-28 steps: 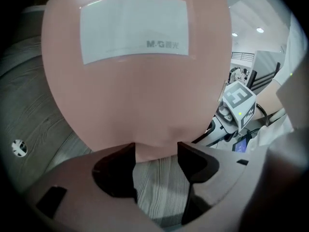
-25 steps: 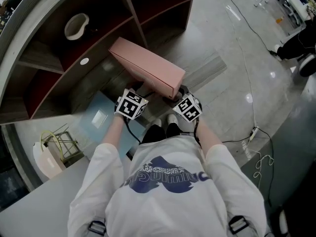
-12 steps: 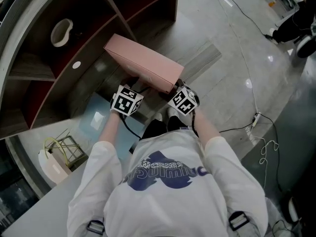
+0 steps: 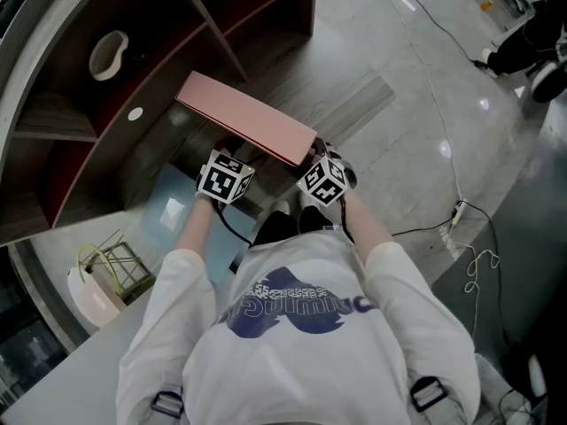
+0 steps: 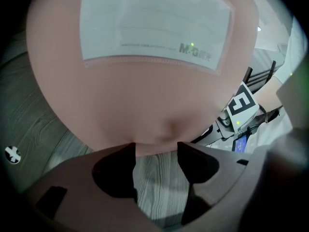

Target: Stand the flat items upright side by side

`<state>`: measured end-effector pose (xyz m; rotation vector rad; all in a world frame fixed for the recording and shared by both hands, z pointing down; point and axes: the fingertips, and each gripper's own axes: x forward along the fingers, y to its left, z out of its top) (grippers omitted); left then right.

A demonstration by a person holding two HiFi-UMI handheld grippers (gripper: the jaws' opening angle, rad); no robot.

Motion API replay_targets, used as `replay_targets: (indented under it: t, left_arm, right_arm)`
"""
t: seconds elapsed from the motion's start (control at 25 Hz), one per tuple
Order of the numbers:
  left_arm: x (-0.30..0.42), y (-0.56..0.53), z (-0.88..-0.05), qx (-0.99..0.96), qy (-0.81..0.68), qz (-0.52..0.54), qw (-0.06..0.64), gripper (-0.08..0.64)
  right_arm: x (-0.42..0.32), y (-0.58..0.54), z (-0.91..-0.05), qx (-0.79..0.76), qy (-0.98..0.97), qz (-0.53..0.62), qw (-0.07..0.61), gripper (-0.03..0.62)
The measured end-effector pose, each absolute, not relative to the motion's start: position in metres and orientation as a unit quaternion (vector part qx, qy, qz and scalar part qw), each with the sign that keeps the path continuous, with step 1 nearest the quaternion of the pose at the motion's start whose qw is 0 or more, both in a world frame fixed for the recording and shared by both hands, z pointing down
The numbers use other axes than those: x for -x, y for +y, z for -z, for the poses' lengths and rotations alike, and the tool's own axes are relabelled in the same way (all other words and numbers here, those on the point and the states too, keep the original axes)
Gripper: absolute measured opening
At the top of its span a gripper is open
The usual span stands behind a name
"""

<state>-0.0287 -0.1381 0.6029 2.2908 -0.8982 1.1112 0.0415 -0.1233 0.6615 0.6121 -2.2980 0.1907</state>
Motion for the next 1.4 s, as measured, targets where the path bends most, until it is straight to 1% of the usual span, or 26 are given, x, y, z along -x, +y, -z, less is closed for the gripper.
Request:
replay_targets:
  t: [0.2, 0.44, 0.64, 1.4]
  left_arm:
    - [0.029, -0.137, -0.603, -0.825, -0.328, -0.403, 0.222, 0.281]
    - [0.022, -0.130, -0.593, -0.826, -0.334, -0.394, 0.225, 0.281]
    - [0.017, -0.127, -0.587, -0.828, -0.328, -0.396, 0.221, 0.281]
    - [0.027, -0.141, -0.587, -0.835, -0.305, -0.413, 0.198, 0.281]
  right_arm:
    - [-0.054, -0.120, -0.648, -0.243, -0.898, -0.100, 0.352, 0.333]
    - [-0.069, -0.114, -0.613, -0.244, -0.904, -0.080, 0.343, 0.331]
    - [-0.069, -0.107, -0.597, -0.247, -0.905, -0.078, 0.338, 0.296]
    - [-0.049, -0.089, -0.592, -0.292, -0.892, -0.111, 0.327, 0.278]
